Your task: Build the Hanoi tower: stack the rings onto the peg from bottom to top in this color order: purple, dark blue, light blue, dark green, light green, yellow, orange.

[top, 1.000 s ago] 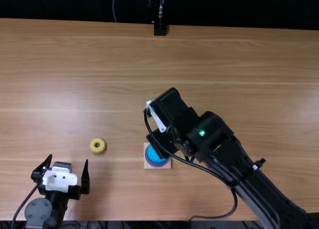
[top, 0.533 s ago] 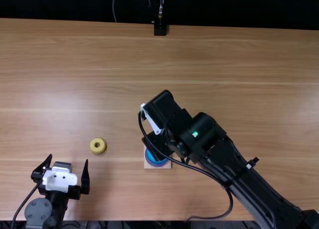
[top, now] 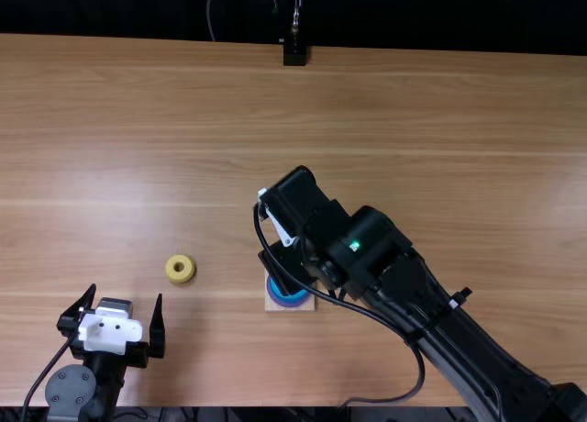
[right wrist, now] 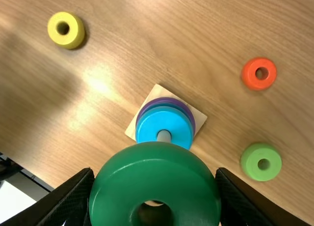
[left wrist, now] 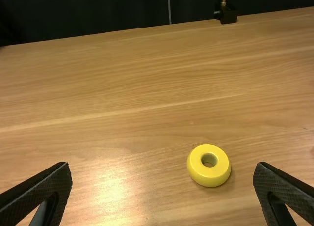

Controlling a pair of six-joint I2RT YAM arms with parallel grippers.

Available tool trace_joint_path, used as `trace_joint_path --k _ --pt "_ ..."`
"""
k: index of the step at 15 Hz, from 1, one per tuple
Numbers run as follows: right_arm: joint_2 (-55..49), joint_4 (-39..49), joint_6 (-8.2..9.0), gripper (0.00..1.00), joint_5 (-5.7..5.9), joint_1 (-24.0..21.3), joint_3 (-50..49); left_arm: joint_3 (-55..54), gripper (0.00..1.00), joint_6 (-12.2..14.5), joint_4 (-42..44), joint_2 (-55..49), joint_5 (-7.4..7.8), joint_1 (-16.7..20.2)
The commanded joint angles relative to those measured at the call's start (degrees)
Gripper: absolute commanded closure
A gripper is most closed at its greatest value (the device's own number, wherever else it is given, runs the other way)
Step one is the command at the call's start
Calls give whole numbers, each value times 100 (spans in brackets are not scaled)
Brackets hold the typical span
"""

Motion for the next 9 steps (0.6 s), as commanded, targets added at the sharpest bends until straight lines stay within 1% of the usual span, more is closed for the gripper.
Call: trace_joint_path --k 1,5,6,7,9 --pt "138 -1 73 100 -31 32 115 -607 0 39 -482 -67 32 14" --pt "156 -22 73 100 -21 24 107 -607 0 39 -482 -67 32 14" --pt "156 -12 84 100 1 24 115 -607 0 39 -482 -67 43 14" --pt "156 -22 105 97 43 24 115 -607 0 39 -482 -67 32 14" --pt "156 -54 105 31 138 32 98 -607 0 39 -482 -67 43 14"
